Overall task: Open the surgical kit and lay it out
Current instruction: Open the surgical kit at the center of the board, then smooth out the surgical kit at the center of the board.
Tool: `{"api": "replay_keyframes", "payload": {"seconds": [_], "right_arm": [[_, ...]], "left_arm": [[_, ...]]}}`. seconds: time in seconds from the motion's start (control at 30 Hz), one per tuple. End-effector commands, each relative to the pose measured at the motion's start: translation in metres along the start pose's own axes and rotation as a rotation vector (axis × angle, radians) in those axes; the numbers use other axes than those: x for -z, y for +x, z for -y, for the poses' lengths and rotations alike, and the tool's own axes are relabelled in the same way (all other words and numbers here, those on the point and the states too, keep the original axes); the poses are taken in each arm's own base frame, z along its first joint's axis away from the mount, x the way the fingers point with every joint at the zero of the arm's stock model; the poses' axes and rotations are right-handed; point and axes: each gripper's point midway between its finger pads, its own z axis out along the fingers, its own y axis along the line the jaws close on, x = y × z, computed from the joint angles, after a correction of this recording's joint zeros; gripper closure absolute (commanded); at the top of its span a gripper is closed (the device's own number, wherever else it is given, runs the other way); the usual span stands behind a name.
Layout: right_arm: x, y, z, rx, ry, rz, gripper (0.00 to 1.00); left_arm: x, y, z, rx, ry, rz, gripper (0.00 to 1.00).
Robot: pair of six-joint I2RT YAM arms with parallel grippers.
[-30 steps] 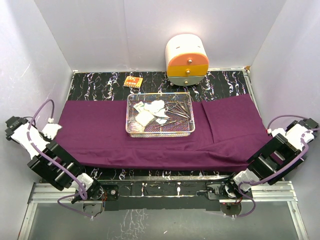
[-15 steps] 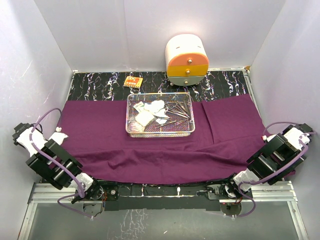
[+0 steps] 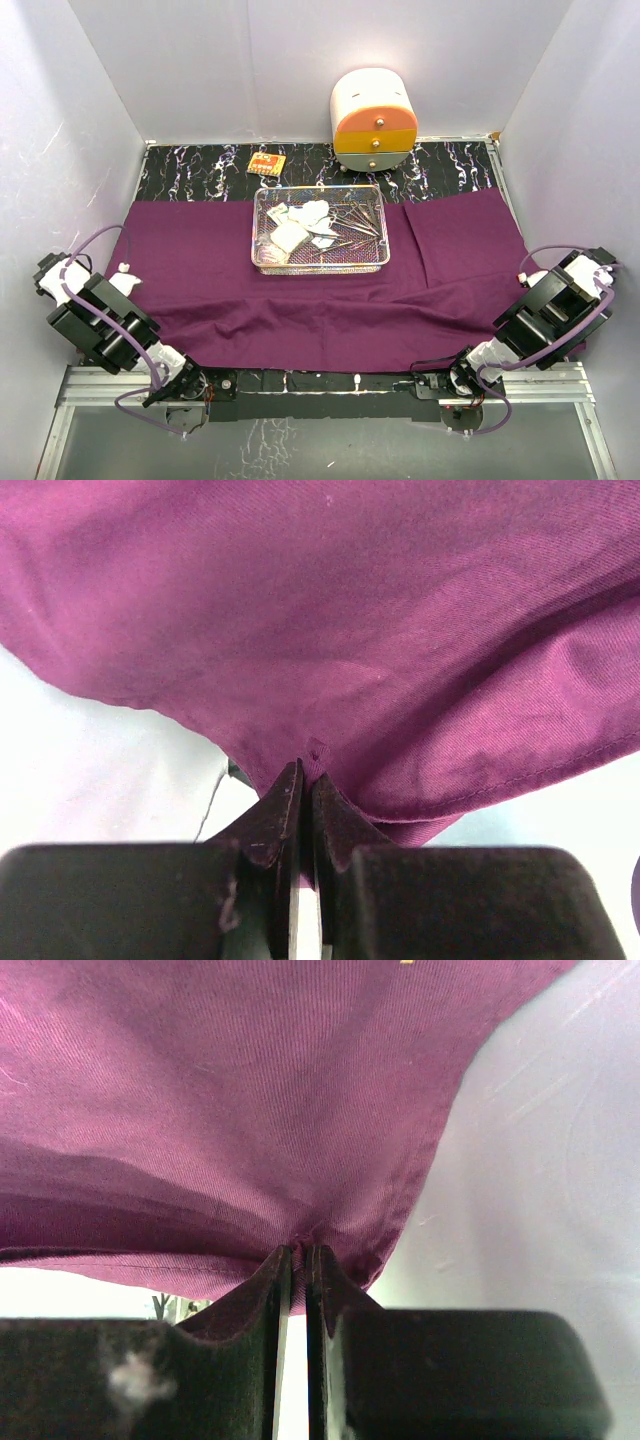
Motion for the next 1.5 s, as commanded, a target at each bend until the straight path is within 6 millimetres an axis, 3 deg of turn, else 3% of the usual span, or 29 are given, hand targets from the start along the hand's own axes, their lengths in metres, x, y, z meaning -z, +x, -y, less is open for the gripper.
{"api": "replay_keyframes", "payload": {"seconds": [0.0,0.1,0.27,0.37,0.5,0.6,0.7,0.9,1.03,1.13,1.27,1.4,1.47], "right_arm": [[0.003,-0.004,0.004,0.011,0.018,-0.003,0.91],[0.007,-0.007,0.004,0.007,0.007,0.015,0.82],[0.019,-0.019,0.006,-0.009,-0.017,0.084,0.67],[0.028,-0.028,0.006,-0.014,-0.029,0.133,0.63],[0.047,-0.055,-0.005,-0.002,-0.063,0.257,0.57],[0.071,-0.089,-0.015,0.021,-0.073,0.389,0.53],[0.1,-0.134,-0.027,0.029,-0.079,0.555,0.5],[0.168,-0.232,-0.051,-0.012,-0.165,0.885,0.44],[0.2,-0.285,-0.05,-0.068,-0.187,1.015,0.43],[0.211,-0.324,-0.048,-0.093,-0.174,1.07,0.43],[0.218,-0.371,-0.041,-0.115,-0.133,1.106,0.44],[0.215,-0.409,-0.044,-0.115,-0.171,1.09,0.43],[0.204,-0.426,-0.047,-0.114,-0.19,1.069,0.43]], "left_arm": [[-0.004,0.004,0.006,-0.014,0.035,-0.03,0.96],[-0.004,0.008,0.006,-0.013,0.039,-0.055,0.86],[0.001,0.013,0.005,-0.011,0.041,-0.079,0.6],[0.007,0.014,0.0,-0.003,0.025,-0.08,0.52],[0.023,-0.008,-0.01,0.035,-0.004,0.035,0.42],[0.04,-0.037,-0.016,0.088,-0.014,0.159,0.37],[0.057,-0.078,-0.021,0.134,-0.025,0.299,0.34],[0.097,-0.178,-0.028,0.215,-0.068,0.543,0.31],[0.119,-0.238,-0.037,0.275,-0.063,0.687,0.31],[0.126,-0.278,-0.041,0.302,-0.027,0.745,0.31],[0.12,-0.327,-0.045,0.303,-0.021,0.764,0.31],[0.105,-0.364,-0.042,0.29,0.008,0.745,0.31],[0.096,-0.378,-0.041,0.289,0.011,0.736,0.31]]}}
